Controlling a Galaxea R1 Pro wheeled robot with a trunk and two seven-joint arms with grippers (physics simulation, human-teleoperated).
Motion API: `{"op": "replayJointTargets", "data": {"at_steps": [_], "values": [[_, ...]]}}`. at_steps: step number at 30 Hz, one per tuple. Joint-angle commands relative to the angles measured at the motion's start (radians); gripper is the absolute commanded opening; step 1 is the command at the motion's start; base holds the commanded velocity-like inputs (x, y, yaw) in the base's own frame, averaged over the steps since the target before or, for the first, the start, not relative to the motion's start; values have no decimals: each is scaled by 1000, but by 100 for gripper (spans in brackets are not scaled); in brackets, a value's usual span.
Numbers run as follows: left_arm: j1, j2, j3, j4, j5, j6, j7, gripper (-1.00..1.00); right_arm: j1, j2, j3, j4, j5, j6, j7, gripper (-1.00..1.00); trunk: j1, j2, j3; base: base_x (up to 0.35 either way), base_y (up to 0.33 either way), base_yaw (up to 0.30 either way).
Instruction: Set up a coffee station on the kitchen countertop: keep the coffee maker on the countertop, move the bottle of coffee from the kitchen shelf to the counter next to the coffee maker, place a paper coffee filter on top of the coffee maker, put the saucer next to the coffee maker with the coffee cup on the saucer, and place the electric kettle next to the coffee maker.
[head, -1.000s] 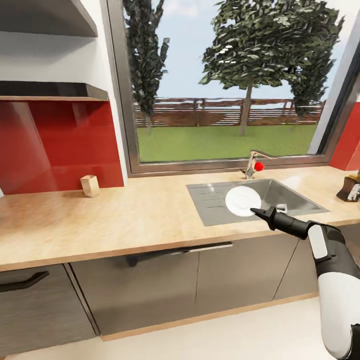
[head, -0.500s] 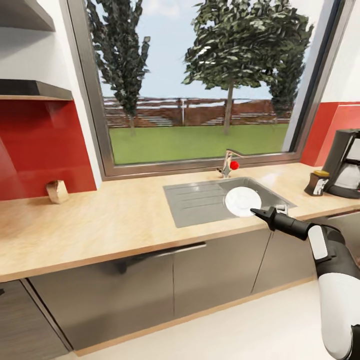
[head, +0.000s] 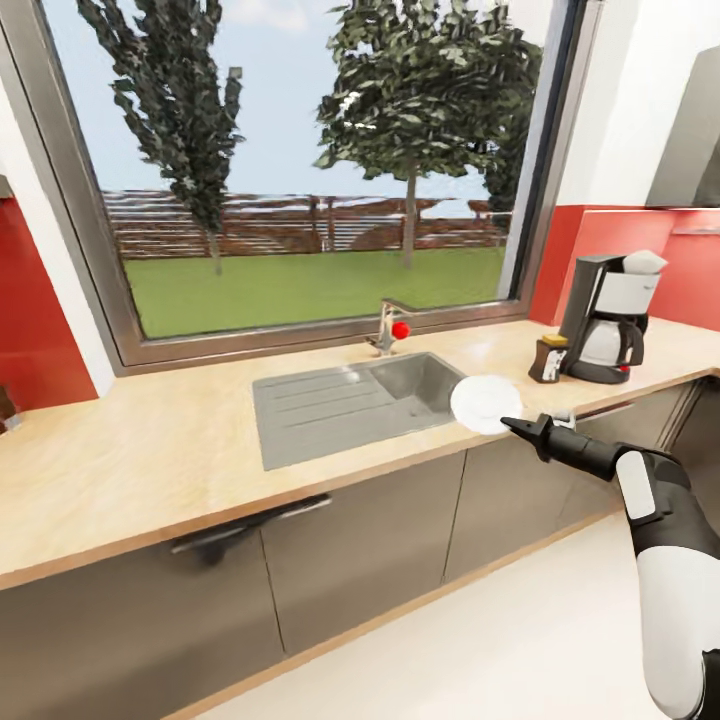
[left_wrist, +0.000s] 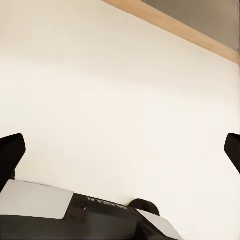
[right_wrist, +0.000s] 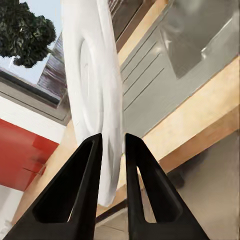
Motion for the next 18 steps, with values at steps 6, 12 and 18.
{"op": "replayJointTargets", "data": {"at_steps": [6, 12, 18], "values": [[0, 1, 2, 0, 7, 10, -4, 100, -1, 0, -2, 1, 1, 5, 7, -100, 0, -1, -1, 100, -291, -260], [0, 2, 2, -1, 7, 10, -4, 100, -1, 0, -2, 1, 1, 5, 7, -100, 0, -1, -1, 155, -280, -167], [0, 2, 2, 0, 6, 10, -4, 100, -1, 0, -2, 1, 1, 5, 7, -100, 0, -1, -1, 63, -91, -234]]}}
